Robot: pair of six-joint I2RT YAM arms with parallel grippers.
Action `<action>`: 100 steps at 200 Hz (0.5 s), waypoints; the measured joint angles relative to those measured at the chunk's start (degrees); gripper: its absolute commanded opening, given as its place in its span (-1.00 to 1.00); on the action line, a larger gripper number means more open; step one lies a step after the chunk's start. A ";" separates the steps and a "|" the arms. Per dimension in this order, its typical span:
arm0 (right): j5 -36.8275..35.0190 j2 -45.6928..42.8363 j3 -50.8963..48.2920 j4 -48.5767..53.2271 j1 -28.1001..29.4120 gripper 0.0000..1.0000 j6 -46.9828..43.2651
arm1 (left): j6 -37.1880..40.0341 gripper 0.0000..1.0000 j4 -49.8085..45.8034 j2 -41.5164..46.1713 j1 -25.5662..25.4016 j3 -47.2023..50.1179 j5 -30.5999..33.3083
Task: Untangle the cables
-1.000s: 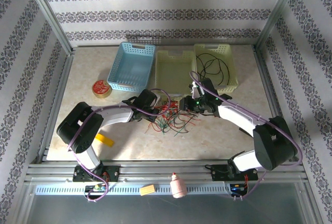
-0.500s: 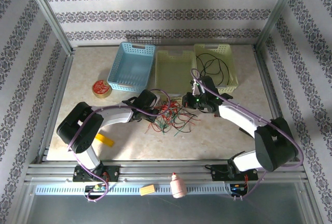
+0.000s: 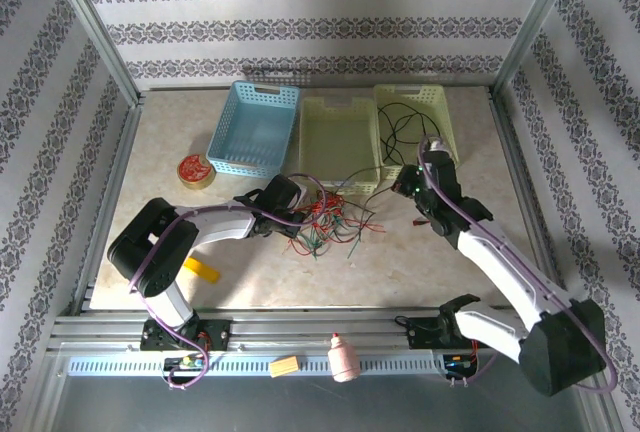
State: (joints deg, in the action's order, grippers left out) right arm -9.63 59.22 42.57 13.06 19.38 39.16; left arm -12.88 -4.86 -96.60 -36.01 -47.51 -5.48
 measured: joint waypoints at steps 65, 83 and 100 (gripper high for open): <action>-15.78 -11.04 -1.14 3.41 -7.34 -1.00 1.16 | 0.04 -1.00 -0.11 0.13 0.11 0.04 0.20; -16.13 -12.48 -1.07 3.28 -9.64 -1.00 0.28 | 0.02 -1.00 0.00 0.24 0.11 0.28 0.22; -16.00 -12.72 -0.52 2.97 -10.27 -1.00 -1.49 | 0.00 -1.00 0.46 0.42 0.11 0.68 0.22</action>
State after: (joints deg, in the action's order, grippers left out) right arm -25.63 46.50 42.04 16.03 9.10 37.67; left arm -12.88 -4.40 -96.18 -35.90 -46.83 -5.26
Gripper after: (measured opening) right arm 0.048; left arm 0.050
